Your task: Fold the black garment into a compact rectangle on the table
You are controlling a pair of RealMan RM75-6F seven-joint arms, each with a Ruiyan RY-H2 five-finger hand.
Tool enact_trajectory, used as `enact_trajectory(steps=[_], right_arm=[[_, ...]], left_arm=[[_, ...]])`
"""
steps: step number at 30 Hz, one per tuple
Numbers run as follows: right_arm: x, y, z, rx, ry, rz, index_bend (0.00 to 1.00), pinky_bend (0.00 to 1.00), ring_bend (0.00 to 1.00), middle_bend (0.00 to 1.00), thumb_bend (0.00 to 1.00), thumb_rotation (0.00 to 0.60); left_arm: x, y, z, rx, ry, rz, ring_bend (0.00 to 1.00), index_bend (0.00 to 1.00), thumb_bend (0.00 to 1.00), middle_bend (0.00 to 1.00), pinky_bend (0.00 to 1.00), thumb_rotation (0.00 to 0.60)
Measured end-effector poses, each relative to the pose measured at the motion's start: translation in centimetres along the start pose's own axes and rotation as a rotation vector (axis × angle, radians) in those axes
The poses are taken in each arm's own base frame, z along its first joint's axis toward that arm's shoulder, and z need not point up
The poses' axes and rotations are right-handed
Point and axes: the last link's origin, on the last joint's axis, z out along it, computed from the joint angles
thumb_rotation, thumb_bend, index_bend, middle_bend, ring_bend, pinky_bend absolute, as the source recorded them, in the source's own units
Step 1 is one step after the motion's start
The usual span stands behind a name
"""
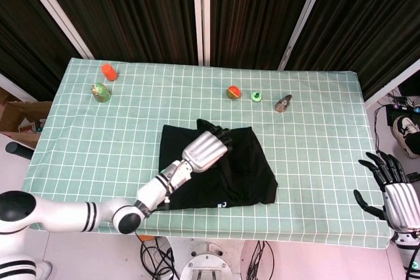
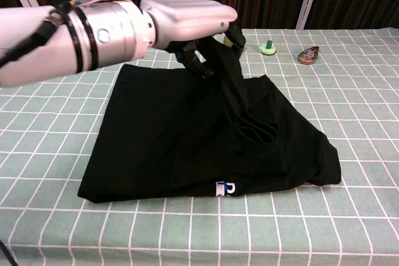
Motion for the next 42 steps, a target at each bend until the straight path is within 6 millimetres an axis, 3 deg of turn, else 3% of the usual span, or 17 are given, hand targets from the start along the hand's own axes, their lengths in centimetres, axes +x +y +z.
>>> enact_trajectory(steps=[17, 18, 20, 22, 25, 28, 32, 34, 37, 39, 42], right_arm=[[0.2, 0.3, -0.2, -0.021, 0.000, -0.006, 0.23, 0.02, 0.00, 0.13, 0.31, 0.600], [0.2, 0.3, -0.2, -0.022, 0.001, -0.006, 0.23, 0.02, 0.00, 0.13, 0.31, 0.600], [0.3, 0.3, -0.3, -0.023, 0.003, -0.006, 0.23, 0.02, 0.00, 0.13, 0.31, 0.600], [0.3, 0.4, -0.4, -0.028, 0.004, -0.005, 0.23, 0.02, 0.00, 0.13, 0.31, 0.600], [0.3, 0.4, -0.4, -0.029, 0.004, -0.003, 0.23, 0.02, 0.00, 0.13, 0.31, 0.600], [0.2, 0.4, -0.2, -0.023, 0.004, 0.000, 0.23, 0.02, 0.00, 0.13, 0.31, 0.600], [0.1, 0.2, 0.1, -0.008, 0.003, 0.005, 0.23, 0.02, 0.00, 0.13, 0.31, 0.600], [0.0, 0.1, 0.3, 0.000, 0.002, 0.007, 0.23, 0.02, 0.00, 0.13, 0.31, 0.600], [-0.1, 0.0, 0.5, 0.007, 0.000, 0.010, 0.23, 0.02, 0.00, 0.13, 0.31, 0.600], [-0.2, -0.1, 0.7, 0.013, -0.004, 0.014, 0.23, 0.02, 0.00, 0.13, 0.31, 0.600], [-0.5, -0.2, 0.7, 0.018, -0.010, 0.018, 0.23, 0.02, 0.00, 0.13, 0.31, 0.600]], left_arm=[[-0.5, 5.9, 7.5, 0.028, -0.094, -0.011, 0.13, 0.61, 0.57, 0.30, 0.18, 0.600], [-0.5, 6.2, 7.8, 0.028, -0.095, -0.013, 0.12, 0.56, 0.50, 0.28, 0.18, 0.600], [-0.8, 6.4, 8.2, 0.034, -0.098, -0.013, 0.08, 0.35, 0.24, 0.20, 0.16, 0.600], [-1.1, 6.5, 8.5, 0.044, -0.101, -0.024, 0.06, 0.21, 0.07, 0.16, 0.16, 0.600], [-1.1, 6.7, 8.8, 0.060, -0.088, -0.089, 0.05, 0.15, 0.00, 0.14, 0.15, 0.573], [-0.6, 6.7, 8.8, 0.068, -0.050, -0.195, 0.05, 0.14, 0.00, 0.14, 0.16, 0.478], [0.8, 5.8, 7.9, 0.062, 0.045, -0.345, 0.05, 0.15, 0.00, 0.14, 0.16, 0.453], [1.6, 4.8, 7.0, 0.061, 0.093, -0.372, 0.05, 0.17, 0.00, 0.15, 0.16, 0.468], [2.3, 2.4, 4.8, 0.095, 0.151, -0.372, 0.05, 0.28, 0.00, 0.17, 0.16, 0.553], [2.0, 0.9, 3.3, 0.122, 0.168, -0.340, 0.07, 0.33, 0.00, 0.22, 0.16, 0.584], [0.4, 0.5, 1.7, 0.111, 0.135, -0.261, 0.09, 0.36, 0.05, 0.26, 0.15, 0.588]])
